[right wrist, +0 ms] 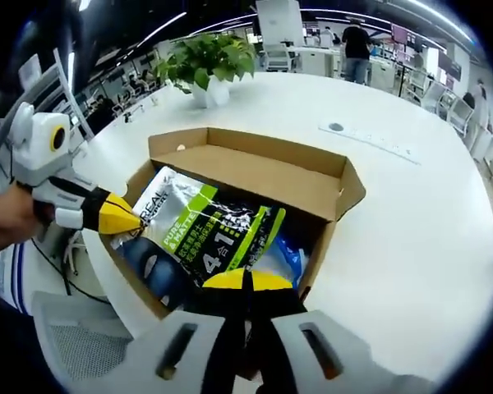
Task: Operate the shoe box by opening the lid, removing the specified soft item, and placing it in the target area until the item is outside and the box remains undamaged.
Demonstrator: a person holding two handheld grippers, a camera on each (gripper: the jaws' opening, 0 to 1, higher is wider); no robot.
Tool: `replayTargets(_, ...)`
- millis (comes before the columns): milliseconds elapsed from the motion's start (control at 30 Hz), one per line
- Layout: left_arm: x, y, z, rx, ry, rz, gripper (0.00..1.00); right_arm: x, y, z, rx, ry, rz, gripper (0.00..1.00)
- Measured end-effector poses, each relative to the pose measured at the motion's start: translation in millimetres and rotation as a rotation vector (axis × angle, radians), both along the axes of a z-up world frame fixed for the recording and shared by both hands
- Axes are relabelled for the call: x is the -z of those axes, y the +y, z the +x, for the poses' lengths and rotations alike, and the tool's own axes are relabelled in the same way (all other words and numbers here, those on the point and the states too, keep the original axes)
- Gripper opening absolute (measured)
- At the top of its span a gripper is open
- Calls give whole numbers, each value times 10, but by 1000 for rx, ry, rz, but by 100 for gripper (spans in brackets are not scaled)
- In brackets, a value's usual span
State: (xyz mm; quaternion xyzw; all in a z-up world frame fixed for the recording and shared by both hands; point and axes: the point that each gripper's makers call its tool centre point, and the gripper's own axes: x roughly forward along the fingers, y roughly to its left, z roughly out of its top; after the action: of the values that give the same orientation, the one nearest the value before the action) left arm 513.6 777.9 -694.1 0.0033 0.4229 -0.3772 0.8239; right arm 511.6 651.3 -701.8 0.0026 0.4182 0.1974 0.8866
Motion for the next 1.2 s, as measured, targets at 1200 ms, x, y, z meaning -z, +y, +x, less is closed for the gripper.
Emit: replayTargets(1200, -220, -1151, -133, 173, -38, -31, 0, -279, -1142, -191, 169, -55, -27, 0)
